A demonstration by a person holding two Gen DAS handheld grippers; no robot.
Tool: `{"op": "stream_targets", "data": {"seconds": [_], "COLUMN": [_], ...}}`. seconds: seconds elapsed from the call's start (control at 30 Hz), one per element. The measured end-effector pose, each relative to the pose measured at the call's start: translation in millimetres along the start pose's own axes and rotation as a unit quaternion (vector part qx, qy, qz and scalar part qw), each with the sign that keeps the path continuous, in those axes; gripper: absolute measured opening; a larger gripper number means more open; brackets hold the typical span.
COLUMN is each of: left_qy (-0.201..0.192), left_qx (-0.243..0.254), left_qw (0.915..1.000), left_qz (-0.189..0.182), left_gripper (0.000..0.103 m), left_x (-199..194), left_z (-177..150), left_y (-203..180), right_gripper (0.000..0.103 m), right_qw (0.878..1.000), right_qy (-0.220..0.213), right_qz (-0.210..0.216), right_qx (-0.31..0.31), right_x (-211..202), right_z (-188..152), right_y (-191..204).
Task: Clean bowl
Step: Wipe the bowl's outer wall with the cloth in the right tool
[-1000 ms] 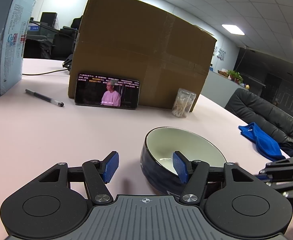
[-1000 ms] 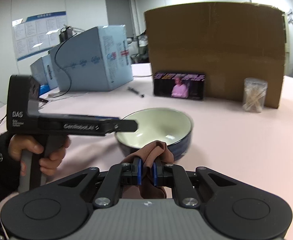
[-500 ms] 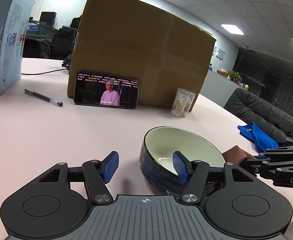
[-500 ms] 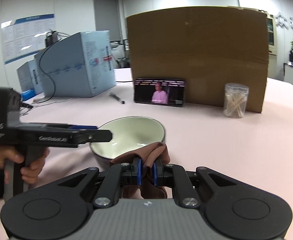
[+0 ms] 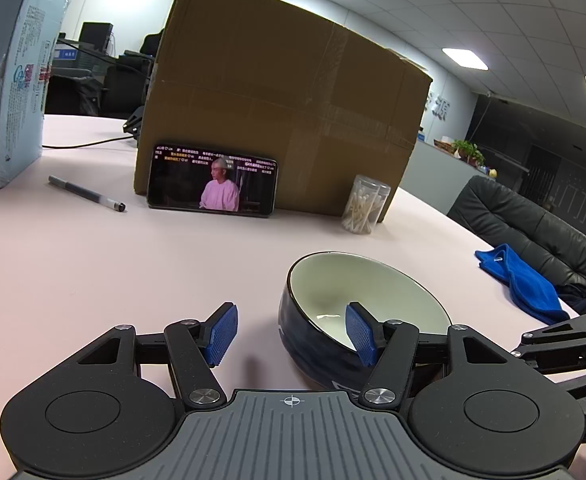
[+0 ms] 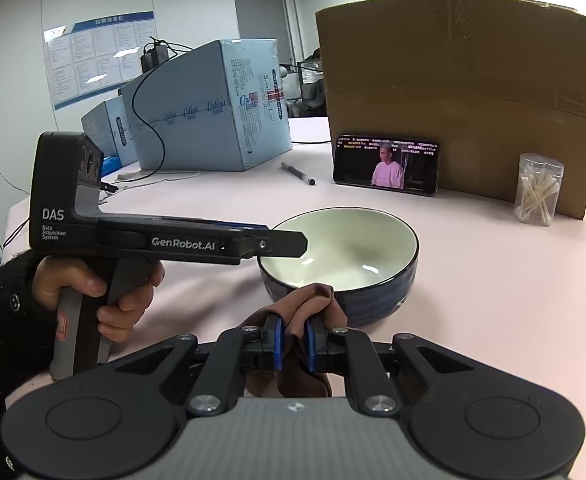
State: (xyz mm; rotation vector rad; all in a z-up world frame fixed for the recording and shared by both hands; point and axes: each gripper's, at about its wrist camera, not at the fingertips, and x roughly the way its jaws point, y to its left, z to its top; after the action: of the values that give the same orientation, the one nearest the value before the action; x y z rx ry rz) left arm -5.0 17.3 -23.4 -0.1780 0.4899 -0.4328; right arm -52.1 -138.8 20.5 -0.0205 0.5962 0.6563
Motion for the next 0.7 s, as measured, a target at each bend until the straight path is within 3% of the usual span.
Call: {"op": "stream_targets", "data": {"seconds": [0.3, 0.7], "left_qy": [0.0, 0.001], "left_qx": [0.002, 0.0], "left_qw": [1.0, 1.0], "left_qz": [-0.002, -0.004], "left_gripper": [0.06, 0.06], "left_x": [-0.9, -1.6], "left_z": [-1.1, -1.4], "left_y": [-2.3, -0.9], "right_gripper": [0.014, 0.014], "right_qw": [0.998, 1.0], "right_qy": [-0.012, 0.0], "right_qz": [-0.046, 0.016], "right_qx": [0.029, 0.007], "right_x": [-3.1, 4.9], "right_z": [3.0, 1.8], "right_y": [-19.8, 4.2]}}
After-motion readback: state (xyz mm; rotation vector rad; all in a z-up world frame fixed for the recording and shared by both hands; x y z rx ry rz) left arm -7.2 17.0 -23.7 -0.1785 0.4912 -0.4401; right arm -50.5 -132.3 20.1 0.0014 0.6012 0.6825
